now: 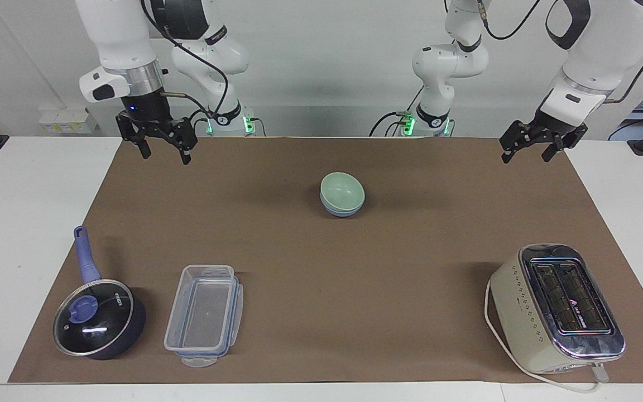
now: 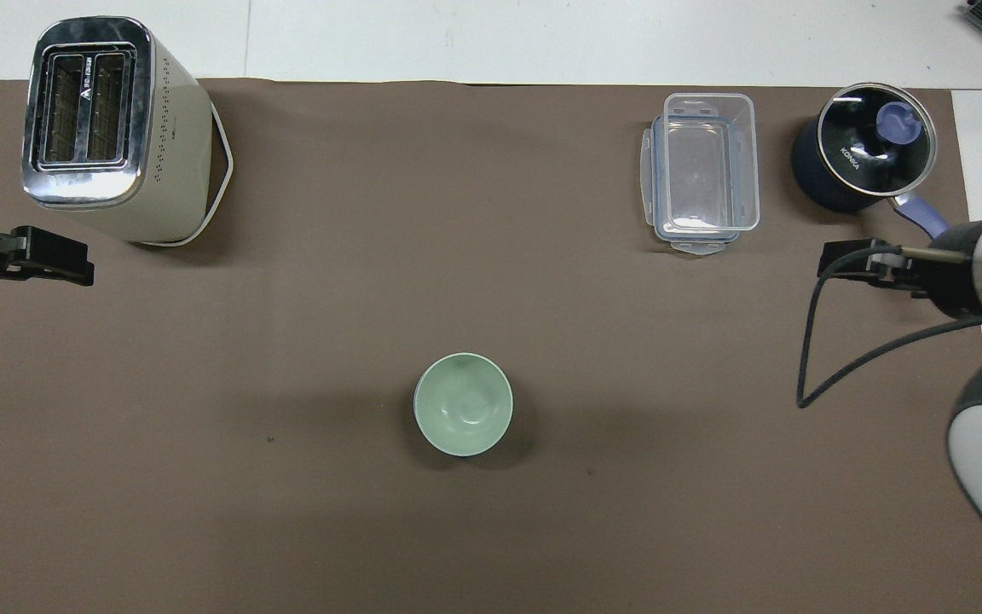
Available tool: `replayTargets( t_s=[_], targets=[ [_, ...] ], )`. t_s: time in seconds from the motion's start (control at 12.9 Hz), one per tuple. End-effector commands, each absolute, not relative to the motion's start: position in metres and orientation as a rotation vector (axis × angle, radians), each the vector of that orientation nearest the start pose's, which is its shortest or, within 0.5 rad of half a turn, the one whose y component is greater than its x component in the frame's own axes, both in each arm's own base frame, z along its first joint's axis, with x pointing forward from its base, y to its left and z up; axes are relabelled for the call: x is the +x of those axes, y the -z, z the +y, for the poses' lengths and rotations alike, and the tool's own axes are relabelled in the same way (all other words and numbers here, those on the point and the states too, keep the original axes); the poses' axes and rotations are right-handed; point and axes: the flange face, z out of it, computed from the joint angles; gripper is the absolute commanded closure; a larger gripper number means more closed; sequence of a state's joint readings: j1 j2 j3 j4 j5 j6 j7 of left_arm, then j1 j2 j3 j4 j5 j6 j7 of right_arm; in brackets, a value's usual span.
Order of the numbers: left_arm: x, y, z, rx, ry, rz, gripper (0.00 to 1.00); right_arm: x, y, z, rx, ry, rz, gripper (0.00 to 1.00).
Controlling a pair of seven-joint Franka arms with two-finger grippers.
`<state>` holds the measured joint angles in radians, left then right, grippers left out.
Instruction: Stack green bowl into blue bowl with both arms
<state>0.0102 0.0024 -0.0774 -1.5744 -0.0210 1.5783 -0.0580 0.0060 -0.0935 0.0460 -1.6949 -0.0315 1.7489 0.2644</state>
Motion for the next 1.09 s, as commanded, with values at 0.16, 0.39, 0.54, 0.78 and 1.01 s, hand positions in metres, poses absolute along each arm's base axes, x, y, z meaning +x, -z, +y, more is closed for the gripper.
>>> replayTargets(
  t_s=[0.16, 0.39, 0.54, 0.78, 1.01],
  targets=[
    [0.553, -0.623, -0.035, -3.143, -0.010, 0.027, 0.00, 0.559, -0.669, 0.009, -3.163, 0.127, 0.337, 0.00],
    [0.553, -0.623, -0.035, -3.143, -0.010, 0.027, 0.00, 0.555, -0.671, 0.011, -3.160, 0.079, 0.333, 0.00],
    [0.553, -0.623, -0.035, -3.143, -0.010, 0.027, 0.00, 0.554, -0.671, 0.012, -3.165, 0.077, 0.255, 0.00],
    [0.553, -0.623, -0.035, -3.143, -0.010, 0.027, 0.00, 0.555, -0.670, 0.011, -3.170, 0.082, 0.230, 0.00],
    [0.553, -0.623, -0.035, -3.143, -0.010, 0.027, 0.00, 0.554, -0.667, 0.015, -3.158, 0.082, 0.213, 0.00]
  ],
)
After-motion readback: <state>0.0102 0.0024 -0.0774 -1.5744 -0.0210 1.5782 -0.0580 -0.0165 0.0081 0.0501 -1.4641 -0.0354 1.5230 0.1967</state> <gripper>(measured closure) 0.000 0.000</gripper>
